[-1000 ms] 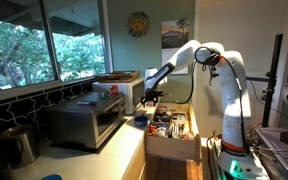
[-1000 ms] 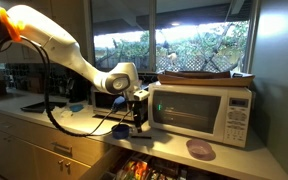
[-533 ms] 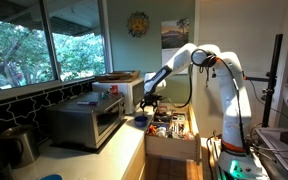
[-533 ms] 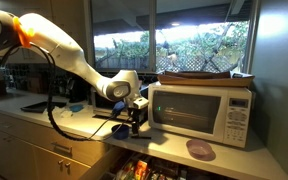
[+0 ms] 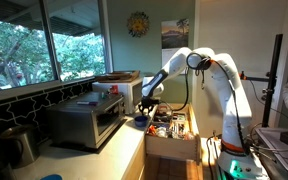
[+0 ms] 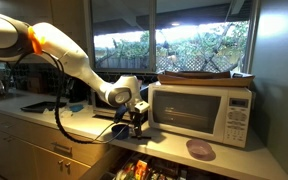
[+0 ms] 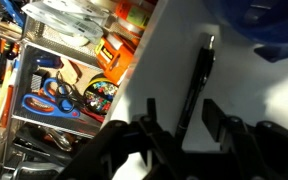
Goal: Put the pen onto the oven
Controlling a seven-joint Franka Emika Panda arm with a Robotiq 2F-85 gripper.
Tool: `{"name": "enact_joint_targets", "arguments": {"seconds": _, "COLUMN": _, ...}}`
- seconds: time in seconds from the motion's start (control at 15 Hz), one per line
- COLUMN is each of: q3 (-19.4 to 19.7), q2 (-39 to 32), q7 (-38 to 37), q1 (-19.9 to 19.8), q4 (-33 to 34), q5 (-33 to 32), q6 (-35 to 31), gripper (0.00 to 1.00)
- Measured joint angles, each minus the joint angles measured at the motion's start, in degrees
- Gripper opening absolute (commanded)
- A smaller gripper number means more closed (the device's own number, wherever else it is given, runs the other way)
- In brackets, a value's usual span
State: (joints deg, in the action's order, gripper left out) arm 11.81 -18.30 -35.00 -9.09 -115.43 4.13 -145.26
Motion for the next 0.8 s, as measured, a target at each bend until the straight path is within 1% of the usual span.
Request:
{"name": "enact_joint_targets", "arguments": {"seconds": 0.2, "q3": -0.01, "q2": -1.60, "q7": 0.00, "q1": 0.71, "q4": 1.17, "q5": 0.04, "q6": -0.81, "gripper": 0.51}}
{"name": "enact_joint_targets", "arguments": {"seconds": 0.27, "q3": -0.01, "q2": -2.07, "q7": 0.00, "q1": 0.90, "q4": 1.55, "q5": 0.04, "q6": -0.82, "gripper": 0.45}}
{"name": "enact_joint_targets", "arguments": {"seconds": 0.33, "q3": -0.01, "q2": -2.48, "q7": 0.00, "q1": 1.02, "q4": 1.86, "q5": 0.04, "q6": -0.82, "gripper": 0.27}}
{"name": "enact_joint_targets", "arguments": {"seconds": 0.47, "q3": 0.02, "q2": -3.18, "q7": -0.01, "q1": 1.16, "q4": 2.49, "q5": 0.04, "q6": -0.82, "gripper": 0.08}}
{"name": "enact_joint_targets", "arguments": {"seconds": 0.53, "q3": 0.07, "q2": -3.45, "q7": -0.03, "q1": 1.19, "q4": 2.76, "q5": 0.04, "q6": -0.80, "gripper": 0.01}}
{"name": "enact_joint_targets", "arguments": {"seconds": 0.6, "q3": 0.22, "q2": -3.56, "q7": -0.07, "q1": 1.26, "q4": 2.98, "q5": 0.02, "q6": -0.67, "gripper": 0.00}}
{"name": "enact_joint_targets", "arguments": {"seconds": 0.73, "q3": 0.67, "q2": -3.51, "q7": -0.20, "q1": 1.47, "q4": 3.07, "q5": -0.02, "q6": -0.15, "gripper": 0.04}}
{"name": "enact_joint_targets", "arguments": {"seconds": 0.8, "q3": 0.99, "q2": -3.41, "q7": -0.29, "q1": 1.61, "q4": 3.08, "q5": -0.18, "q6": 0.22, "gripper": 0.04}}
